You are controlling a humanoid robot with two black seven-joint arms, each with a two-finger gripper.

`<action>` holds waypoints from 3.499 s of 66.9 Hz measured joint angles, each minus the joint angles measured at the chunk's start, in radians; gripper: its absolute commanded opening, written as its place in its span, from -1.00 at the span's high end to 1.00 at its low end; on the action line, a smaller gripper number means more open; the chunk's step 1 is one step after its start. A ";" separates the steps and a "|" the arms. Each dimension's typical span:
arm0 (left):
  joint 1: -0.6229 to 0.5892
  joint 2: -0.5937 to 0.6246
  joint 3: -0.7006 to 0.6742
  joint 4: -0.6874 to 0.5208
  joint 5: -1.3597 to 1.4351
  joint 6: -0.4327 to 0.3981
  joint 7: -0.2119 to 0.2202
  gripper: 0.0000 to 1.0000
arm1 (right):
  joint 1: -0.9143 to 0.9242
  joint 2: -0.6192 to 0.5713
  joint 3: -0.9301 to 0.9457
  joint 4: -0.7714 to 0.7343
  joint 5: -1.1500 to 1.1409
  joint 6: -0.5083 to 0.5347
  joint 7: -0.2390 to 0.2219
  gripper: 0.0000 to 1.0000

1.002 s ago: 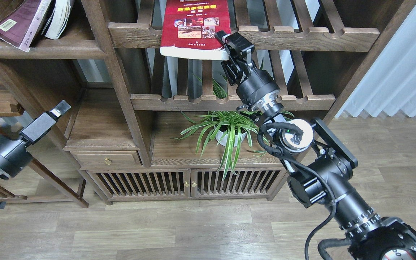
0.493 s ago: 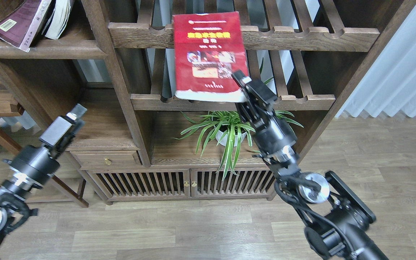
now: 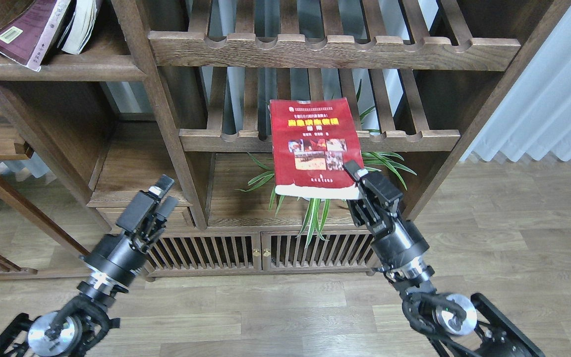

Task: Organize books on shelf
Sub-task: 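Lower the red book and pass it to the left gripper, then carry the red book with the left gripper to the side shelf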

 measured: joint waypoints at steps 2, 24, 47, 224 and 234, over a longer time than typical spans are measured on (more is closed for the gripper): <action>0.001 -0.017 0.001 -0.002 -0.004 0.000 -0.003 -0.98 | -0.013 0.000 -0.009 0.000 0.000 0.000 -0.005 0.92; 0.020 -0.041 0.068 -0.009 -0.019 0.000 -0.012 -0.95 | -0.062 0.000 -0.139 -0.039 -0.001 0.000 -0.011 0.91; 0.057 -0.041 0.177 0.000 -0.019 0.000 -0.043 -0.91 | -0.073 0.002 -0.203 -0.036 -0.009 -0.001 -0.001 0.91; -0.633 0.686 -0.472 0.053 0.462 0.000 0.134 0.95 | -0.052 -0.009 -0.263 -0.104 -0.083 -0.001 0.003 -0.99; -0.748 0.698 -0.376 0.163 0.522 0.000 0.134 0.94 | -0.053 -0.015 -0.262 -0.098 -0.083 -0.001 0.003 -0.99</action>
